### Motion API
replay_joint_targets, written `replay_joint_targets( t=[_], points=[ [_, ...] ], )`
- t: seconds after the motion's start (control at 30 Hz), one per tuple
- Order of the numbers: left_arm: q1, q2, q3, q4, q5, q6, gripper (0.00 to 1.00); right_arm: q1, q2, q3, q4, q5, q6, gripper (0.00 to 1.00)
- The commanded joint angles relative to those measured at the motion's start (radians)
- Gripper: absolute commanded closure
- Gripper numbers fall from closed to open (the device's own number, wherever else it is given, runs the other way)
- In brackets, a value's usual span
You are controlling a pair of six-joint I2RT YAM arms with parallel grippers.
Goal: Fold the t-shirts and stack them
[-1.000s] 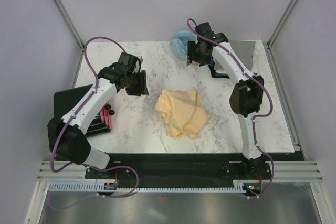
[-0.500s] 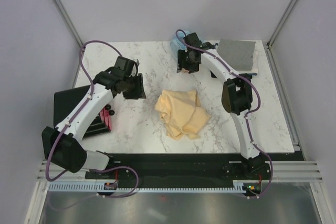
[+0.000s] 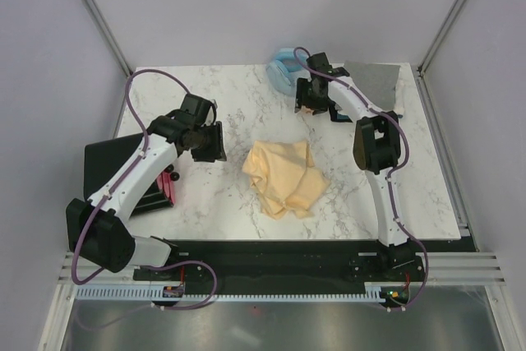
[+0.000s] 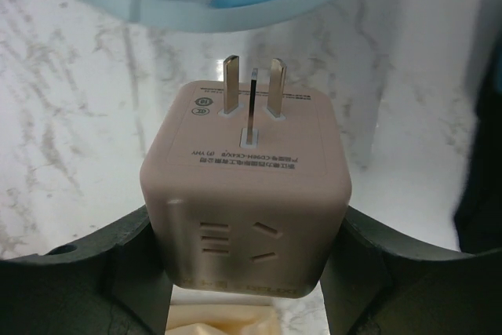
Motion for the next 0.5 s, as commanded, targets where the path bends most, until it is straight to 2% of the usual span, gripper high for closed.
replay_joint_targets(
  t=[0.0, 0.17, 0.47],
  points=[
    [0.004, -0.04, -0.005, -0.007, -0.02, -0.039, 0.54, -0.045, 0.012, 0.01, 0.035, 0.033, -0.027, 1.0],
    [0.005, -0.019, 0.018, -0.018, -0.005, -0.037, 0.54, -0.065, 0.067, 0.07, 0.013, 0.021, -0.033, 1.0],
    [0.005, -0.016, 0.048, -0.033, -0.029, -0.04, 0.55, -0.065, 0.086, 0.078, -0.007, -0.019, -0.041, 1.0]
  ],
)
